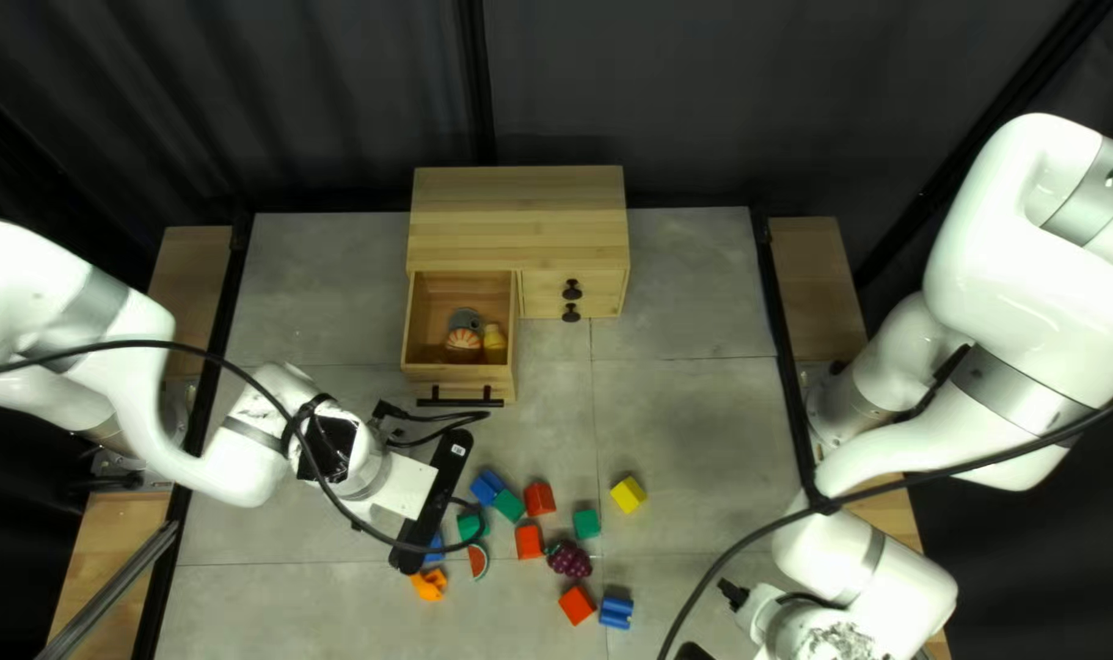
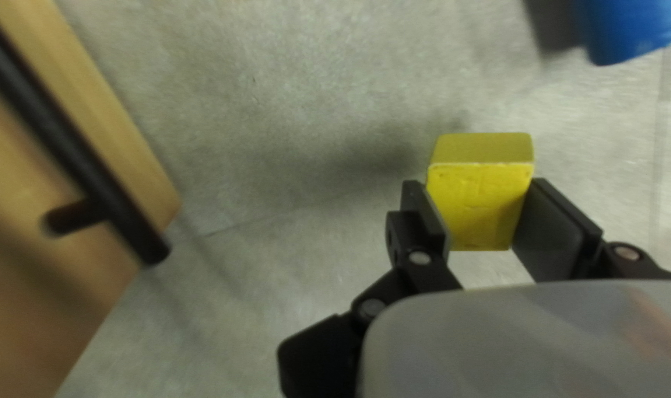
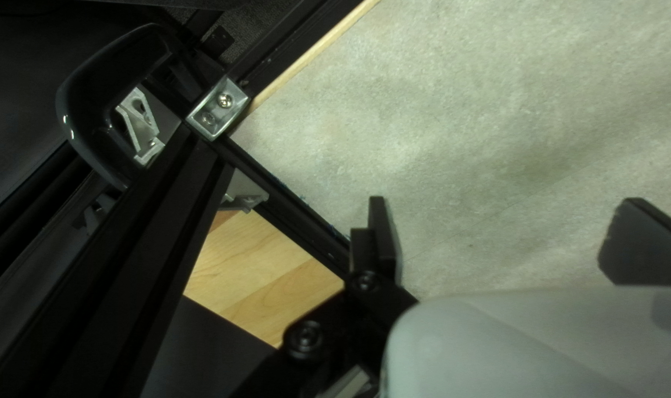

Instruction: Open drawers and place objects into drawer and close

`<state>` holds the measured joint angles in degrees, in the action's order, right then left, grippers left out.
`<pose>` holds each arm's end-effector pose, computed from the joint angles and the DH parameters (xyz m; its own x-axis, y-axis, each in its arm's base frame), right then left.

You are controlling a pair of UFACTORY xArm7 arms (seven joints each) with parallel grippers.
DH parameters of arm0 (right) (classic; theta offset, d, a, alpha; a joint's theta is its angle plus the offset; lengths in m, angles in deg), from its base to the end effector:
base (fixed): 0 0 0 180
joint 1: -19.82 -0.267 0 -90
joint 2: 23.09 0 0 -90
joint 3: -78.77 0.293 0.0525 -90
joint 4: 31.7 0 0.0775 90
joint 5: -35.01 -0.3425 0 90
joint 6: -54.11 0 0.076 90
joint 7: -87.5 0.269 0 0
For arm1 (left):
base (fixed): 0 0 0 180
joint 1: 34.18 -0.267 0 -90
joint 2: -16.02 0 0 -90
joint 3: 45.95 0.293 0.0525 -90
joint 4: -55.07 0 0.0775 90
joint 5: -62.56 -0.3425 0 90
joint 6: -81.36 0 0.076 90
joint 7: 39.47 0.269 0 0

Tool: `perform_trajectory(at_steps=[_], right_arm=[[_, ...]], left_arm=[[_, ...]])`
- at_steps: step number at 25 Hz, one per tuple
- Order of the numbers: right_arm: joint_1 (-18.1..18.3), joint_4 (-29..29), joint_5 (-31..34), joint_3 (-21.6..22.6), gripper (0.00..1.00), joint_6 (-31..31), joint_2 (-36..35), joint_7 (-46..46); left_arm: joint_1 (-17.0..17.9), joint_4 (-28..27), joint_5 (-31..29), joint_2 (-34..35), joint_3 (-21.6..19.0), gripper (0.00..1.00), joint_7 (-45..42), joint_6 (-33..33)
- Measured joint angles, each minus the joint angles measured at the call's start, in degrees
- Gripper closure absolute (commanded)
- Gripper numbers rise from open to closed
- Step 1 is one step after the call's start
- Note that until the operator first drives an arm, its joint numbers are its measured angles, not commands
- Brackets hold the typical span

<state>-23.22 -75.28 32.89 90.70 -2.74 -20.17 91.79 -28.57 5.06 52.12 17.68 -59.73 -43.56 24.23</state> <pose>0.2058 0.3023 0.1041 0.6412 0.7456 -0.1815 0.7578 -0.6524 -0.0027 0.4006 -0.1045 0.1371 0.9298 -0.3561 -0.0928 -0.3668 -0.9171 -0.1559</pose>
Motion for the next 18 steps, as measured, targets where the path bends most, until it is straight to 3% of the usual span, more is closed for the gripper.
perform_trajectory(at_steps=[6,12,13,14,15,18], right_arm=[[0.0,0.0,0.0,0.0,0.00,0.0,0.0,0.0],[0.0,0.0,0.0,0.0,0.00,0.0,0.0,0.0],[0.0,0.0,0.0,0.0,0.00,0.0,0.0,0.0],[0.0,0.0,0.0,0.0,0.00,0.0,0.0,0.0],[0.0,0.0,0.0,0.0,0.00,0.0,0.0,0.0],[0.0,0.0,0.0,0.0,0.00,0.0,0.0,0.0]], left_arm=[[-3.7,-7.7,-5.6,3.7,2.9,1.00,1.5,-11.3],[-8.0,-10.8,-11.7,1.1,6.9,1.00,0.1,-8.9],[-8.7,-11.1,-12.6,0.0,7.6,0.83,-0.8,-7.4],[-9.1,-11.3,-13.4,-0.9,8.1,0.11,-1.8,-6.0],[-9.5,-11.4,-14.0,-1.8,8.5,0.03,-2.8,-4.7],[-10.5,-11.0,-15.4,-3.9,9.6,0.00,-5.6,-1.1]])
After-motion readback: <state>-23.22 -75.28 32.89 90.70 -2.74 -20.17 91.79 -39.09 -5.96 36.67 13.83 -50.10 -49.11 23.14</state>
